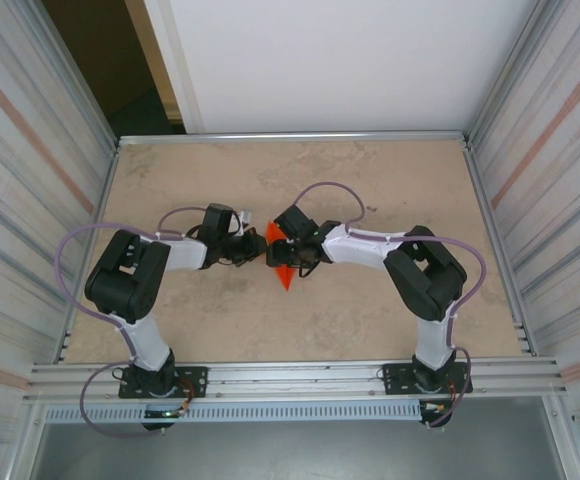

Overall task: Fold a paper plane with a square sheet of paper (pick it up from the middle)
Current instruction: Move the paper plane to the center of the table.

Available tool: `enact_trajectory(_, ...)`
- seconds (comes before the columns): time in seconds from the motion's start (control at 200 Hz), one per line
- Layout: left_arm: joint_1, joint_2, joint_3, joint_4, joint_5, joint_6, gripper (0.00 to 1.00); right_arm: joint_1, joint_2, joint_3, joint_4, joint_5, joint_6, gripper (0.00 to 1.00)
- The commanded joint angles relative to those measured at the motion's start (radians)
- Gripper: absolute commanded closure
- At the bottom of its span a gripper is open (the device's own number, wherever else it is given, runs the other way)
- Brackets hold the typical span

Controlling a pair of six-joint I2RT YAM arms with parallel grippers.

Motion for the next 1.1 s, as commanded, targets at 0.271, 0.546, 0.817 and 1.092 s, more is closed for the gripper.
enact_trajectory(0.271,0.007,0.012,-0.001,0.012,0.018,0.013,1.00,0.014,0.059,0.074,-0.115,0.068,-0.027,0.48)
enact_trajectory(0.546,0.008,0.014,0.000,0.008,0.016,0.013,1.00,0.016,0.044,0.072,-0.135,0.134,-0.019,0.61)
enact_trajectory(0.817,0.008,0.012,0.001,0.005,0.016,0.012,1.00,0.017,0.065,0.087,-0.141,0.116,-0.011,0.71)
enact_trajectory(1.092,0.017,-0.015,0.031,-0.049,0.022,0.043,0.93,0.016,0.070,0.103,-0.161,0.116,-0.009,0.84)
